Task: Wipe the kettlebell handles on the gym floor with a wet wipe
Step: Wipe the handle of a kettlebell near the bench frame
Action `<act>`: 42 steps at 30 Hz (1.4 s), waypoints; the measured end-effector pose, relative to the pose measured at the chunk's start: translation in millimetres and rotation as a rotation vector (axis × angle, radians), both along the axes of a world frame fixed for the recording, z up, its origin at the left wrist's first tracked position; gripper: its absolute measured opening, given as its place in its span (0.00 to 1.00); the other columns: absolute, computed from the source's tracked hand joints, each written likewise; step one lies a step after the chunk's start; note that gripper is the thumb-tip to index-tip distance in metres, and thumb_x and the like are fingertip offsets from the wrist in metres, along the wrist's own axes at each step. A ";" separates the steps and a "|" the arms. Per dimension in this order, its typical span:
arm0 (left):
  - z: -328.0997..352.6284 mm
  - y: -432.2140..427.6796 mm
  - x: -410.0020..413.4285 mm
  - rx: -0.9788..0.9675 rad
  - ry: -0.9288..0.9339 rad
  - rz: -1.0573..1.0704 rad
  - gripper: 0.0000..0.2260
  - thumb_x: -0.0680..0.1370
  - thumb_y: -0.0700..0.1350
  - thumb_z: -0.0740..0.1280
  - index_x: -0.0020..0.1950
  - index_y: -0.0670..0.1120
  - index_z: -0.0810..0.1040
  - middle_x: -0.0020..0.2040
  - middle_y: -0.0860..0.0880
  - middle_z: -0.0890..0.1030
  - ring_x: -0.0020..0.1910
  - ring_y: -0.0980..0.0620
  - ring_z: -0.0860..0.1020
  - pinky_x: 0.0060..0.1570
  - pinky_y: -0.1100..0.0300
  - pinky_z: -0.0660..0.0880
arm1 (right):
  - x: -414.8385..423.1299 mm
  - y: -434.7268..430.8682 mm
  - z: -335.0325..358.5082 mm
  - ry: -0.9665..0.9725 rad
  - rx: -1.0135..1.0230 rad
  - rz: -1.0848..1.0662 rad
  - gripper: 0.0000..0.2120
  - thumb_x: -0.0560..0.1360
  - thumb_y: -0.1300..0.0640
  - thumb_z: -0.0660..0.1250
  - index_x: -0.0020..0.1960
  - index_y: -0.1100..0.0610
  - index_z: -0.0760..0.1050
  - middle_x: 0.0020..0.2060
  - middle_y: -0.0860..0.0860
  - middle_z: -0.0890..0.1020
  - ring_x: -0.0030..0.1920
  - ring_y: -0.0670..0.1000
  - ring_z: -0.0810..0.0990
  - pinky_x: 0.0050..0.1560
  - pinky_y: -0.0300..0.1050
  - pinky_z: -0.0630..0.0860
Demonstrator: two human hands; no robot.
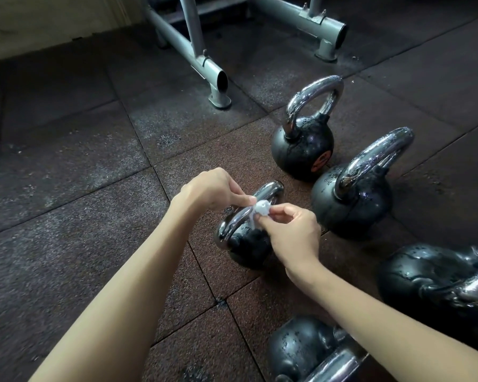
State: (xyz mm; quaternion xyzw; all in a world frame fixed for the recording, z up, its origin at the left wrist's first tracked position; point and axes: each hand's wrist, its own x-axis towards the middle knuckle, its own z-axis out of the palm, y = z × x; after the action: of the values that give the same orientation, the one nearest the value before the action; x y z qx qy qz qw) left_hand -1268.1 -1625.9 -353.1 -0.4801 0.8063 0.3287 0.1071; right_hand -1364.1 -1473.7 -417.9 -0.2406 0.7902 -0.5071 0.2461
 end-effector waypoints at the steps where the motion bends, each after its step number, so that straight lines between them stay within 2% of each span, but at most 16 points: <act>1: 0.1 0.8 0.5 -0.005 -0.004 0.006 0.15 0.66 0.71 0.74 0.44 0.65 0.87 0.55 0.57 0.86 0.53 0.54 0.81 0.62 0.49 0.78 | 7.8 3.6 0.9 0.001 0.012 0.034 0.10 0.67 0.44 0.81 0.41 0.49 0.86 0.33 0.41 0.85 0.37 0.38 0.83 0.42 0.35 0.77; 3: -1.2 2.2 2.4 -0.023 -0.007 0.029 0.15 0.66 0.72 0.74 0.45 0.65 0.87 0.56 0.56 0.86 0.55 0.53 0.81 0.63 0.48 0.78 | 25.4 8.9 1.3 -0.018 0.036 0.096 0.09 0.66 0.45 0.82 0.40 0.49 0.86 0.31 0.41 0.85 0.35 0.36 0.82 0.39 0.32 0.75; 7: -1.3 4.3 3.2 -0.049 0.011 0.034 0.15 0.68 0.72 0.74 0.46 0.65 0.87 0.56 0.56 0.86 0.56 0.52 0.81 0.64 0.47 0.77 | 30.1 7.2 2.9 -0.016 0.046 0.097 0.08 0.65 0.47 0.81 0.39 0.49 0.87 0.32 0.41 0.85 0.34 0.36 0.82 0.41 0.33 0.76; 13: -0.3 8.0 1.6 -0.062 0.005 0.048 0.15 0.69 0.70 0.74 0.48 0.63 0.88 0.55 0.55 0.86 0.56 0.51 0.81 0.64 0.46 0.76 | 37.5 10.3 1.0 0.030 0.104 0.202 0.05 0.66 0.51 0.80 0.35 0.48 0.85 0.31 0.40 0.85 0.36 0.35 0.81 0.38 0.26 0.71; 17: 3.2 13.5 2.6 -0.097 -0.012 0.058 0.16 0.71 0.69 0.73 0.50 0.61 0.88 0.50 0.55 0.86 0.52 0.51 0.81 0.60 0.50 0.78 | 40.0 5.6 -8.6 0.121 0.154 0.285 0.04 0.67 0.55 0.78 0.38 0.53 0.84 0.35 0.44 0.86 0.38 0.43 0.81 0.42 0.34 0.73; 20: 5.9 21.2 1.8 -0.158 -0.003 0.040 0.15 0.74 0.68 0.72 0.51 0.61 0.88 0.45 0.55 0.86 0.49 0.51 0.82 0.49 0.55 0.76 | 36.4 7.0 -15.8 0.188 0.180 0.343 0.08 0.66 0.51 0.78 0.38 0.54 0.83 0.34 0.44 0.85 0.38 0.44 0.82 0.44 0.42 0.79; 23: 4.4 35.9 3.1 -0.274 -0.015 -0.067 0.15 0.73 0.64 0.75 0.52 0.57 0.87 0.44 0.53 0.85 0.47 0.48 0.83 0.45 0.56 0.74 | 24.1 8.9 -15.4 0.230 0.256 0.392 0.08 0.66 0.50 0.78 0.40 0.52 0.83 0.36 0.45 0.84 0.41 0.49 0.83 0.44 0.41 0.76; 26: -1.9 48.5 4.0 -0.401 -0.073 -0.151 0.14 0.70 0.50 0.78 0.55 0.54 0.85 0.46 0.51 0.85 0.45 0.45 0.83 0.44 0.56 0.76 | -9.3 7.1 -10.4 0.260 0.372 0.362 0.07 0.65 0.49 0.79 0.41 0.49 0.85 0.41 0.49 0.86 0.46 0.53 0.84 0.45 0.39 0.74; 28: -3.0 47.4 1.8 -0.418 -0.060 -0.158 0.15 0.67 0.40 0.75 0.53 0.51 0.86 0.44 0.49 0.86 0.42 0.46 0.83 0.44 0.54 0.81 | -38.0 11.5 -4.2 0.226 0.378 0.291 0.06 0.64 0.50 0.80 0.38 0.48 0.85 0.37 0.46 0.86 0.43 0.48 0.84 0.42 0.38 0.74; 30: -2.0 41.8 -2.5 -0.424 -0.042 -0.207 0.14 0.66 0.37 0.74 0.50 0.48 0.87 0.43 0.47 0.86 0.41 0.45 0.83 0.44 0.53 0.83 | -62.5 21.5 4.0 0.153 0.339 0.180 0.07 0.63 0.52 0.82 0.35 0.47 0.84 0.34 0.43 0.85 0.39 0.44 0.82 0.36 0.37 0.72; 33: -4.3 29.7 -3.2 -0.449 -0.050 -0.373 0.12 0.65 0.38 0.72 0.47 0.46 0.86 0.41 0.48 0.85 0.44 0.46 0.82 0.45 0.55 0.81 | -84.2 36.2 11.3 0.065 0.260 0.075 0.07 0.64 0.53 0.83 0.39 0.51 0.86 0.35 0.44 0.85 0.38 0.42 0.80 0.36 0.36 0.70; 35: -4.6 17.0 1.7 -0.460 -0.024 -0.543 0.12 0.66 0.41 0.75 0.49 0.49 0.86 0.42 0.51 0.83 0.46 0.50 0.81 0.48 0.57 0.79 | -88.1 42.0 13.9 0.026 0.213 0.051 0.08 0.64 0.53 0.83 0.39 0.51 0.86 0.35 0.44 0.86 0.38 0.42 0.80 0.36 0.37 0.70; 37: -0.7 0.5 6.0 -0.460 0.005 -0.790 0.13 0.71 0.52 0.79 0.53 0.53 0.84 0.47 0.56 0.81 0.48 0.56 0.76 0.51 0.71 0.68 | -87.8 43.8 14.9 0.014 0.183 0.049 0.08 0.64 0.52 0.83 0.39 0.51 0.86 0.34 0.44 0.86 0.37 0.42 0.80 0.37 0.37 0.70; 38: 2.6 -8.0 6.3 -0.474 0.034 -0.918 0.11 0.74 0.54 0.77 0.54 0.54 0.83 0.48 0.57 0.80 0.47 0.58 0.72 0.51 0.75 0.63 | -86.6 43.5 15.4 0.003 0.174 0.055 0.09 0.64 0.51 0.84 0.39 0.51 0.86 0.34 0.44 0.86 0.37 0.42 0.80 0.38 0.38 0.70; 40: 7.6 -24.7 2.8 -0.576 0.109 -1.158 0.07 0.79 0.51 0.71 0.55 0.51 0.84 0.49 0.58 0.81 0.45 0.59 0.67 0.49 0.73 0.61 | -84.1 42.1 15.8 -0.025 0.149 0.063 0.10 0.63 0.50 0.84 0.39 0.51 0.86 0.34 0.46 0.86 0.34 0.43 0.78 0.39 0.40 0.72; 42: 7.4 -38.8 -5.0 -0.807 0.152 -1.393 0.08 0.80 0.48 0.68 0.56 0.51 0.84 0.46 0.58 0.82 0.46 0.57 0.63 0.48 0.67 0.61 | -83.4 40.7 16.0 -0.054 0.119 0.068 0.10 0.63 0.50 0.84 0.40 0.52 0.86 0.34 0.46 0.87 0.32 0.42 0.78 0.40 0.42 0.73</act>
State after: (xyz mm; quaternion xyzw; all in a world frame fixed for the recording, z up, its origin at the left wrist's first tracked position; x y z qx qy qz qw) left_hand -1273.1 -1664.7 -345.7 0.1545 0.9818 -0.0980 0.0506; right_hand -1447.6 -1433.0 -401.9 -0.2385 0.8033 -0.4571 0.2981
